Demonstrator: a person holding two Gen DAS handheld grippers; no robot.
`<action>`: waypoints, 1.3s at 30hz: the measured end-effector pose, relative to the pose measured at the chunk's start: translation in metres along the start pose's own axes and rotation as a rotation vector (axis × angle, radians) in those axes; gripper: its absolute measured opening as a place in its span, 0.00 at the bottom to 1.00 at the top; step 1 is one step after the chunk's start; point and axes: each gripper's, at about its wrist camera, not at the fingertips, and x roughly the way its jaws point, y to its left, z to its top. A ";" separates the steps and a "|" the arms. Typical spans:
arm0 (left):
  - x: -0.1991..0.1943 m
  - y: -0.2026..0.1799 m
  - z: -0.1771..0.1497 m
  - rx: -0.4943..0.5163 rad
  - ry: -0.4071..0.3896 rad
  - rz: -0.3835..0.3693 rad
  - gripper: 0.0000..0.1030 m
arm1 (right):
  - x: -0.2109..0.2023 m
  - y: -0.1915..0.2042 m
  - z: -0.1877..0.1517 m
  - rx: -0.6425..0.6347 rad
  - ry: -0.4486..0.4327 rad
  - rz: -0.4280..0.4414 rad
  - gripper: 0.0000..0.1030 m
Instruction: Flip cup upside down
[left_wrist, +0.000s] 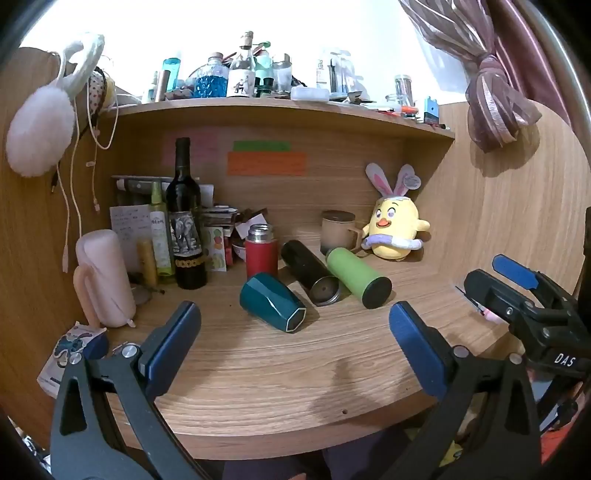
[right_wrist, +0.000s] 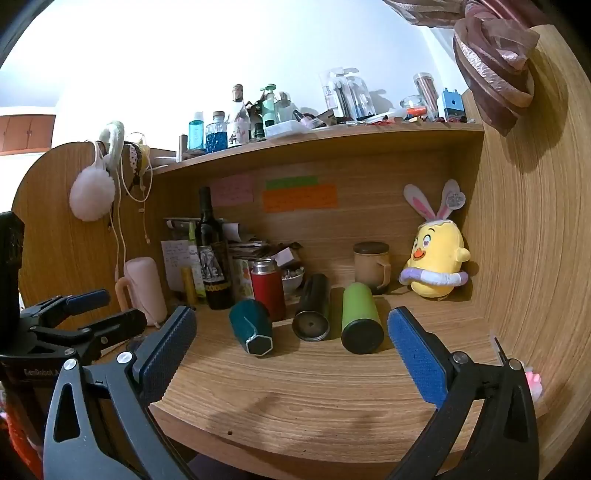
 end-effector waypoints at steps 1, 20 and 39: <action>-0.001 0.002 0.000 -0.026 -0.013 -0.017 1.00 | 0.000 0.000 0.000 0.000 -0.002 0.000 1.00; -0.004 -0.003 -0.001 -0.011 -0.009 -0.033 1.00 | 0.001 -0.003 -0.003 0.003 0.002 -0.001 1.00; -0.006 -0.002 0.001 -0.013 -0.016 -0.038 1.00 | 0.000 -0.003 -0.003 0.005 0.004 -0.002 1.00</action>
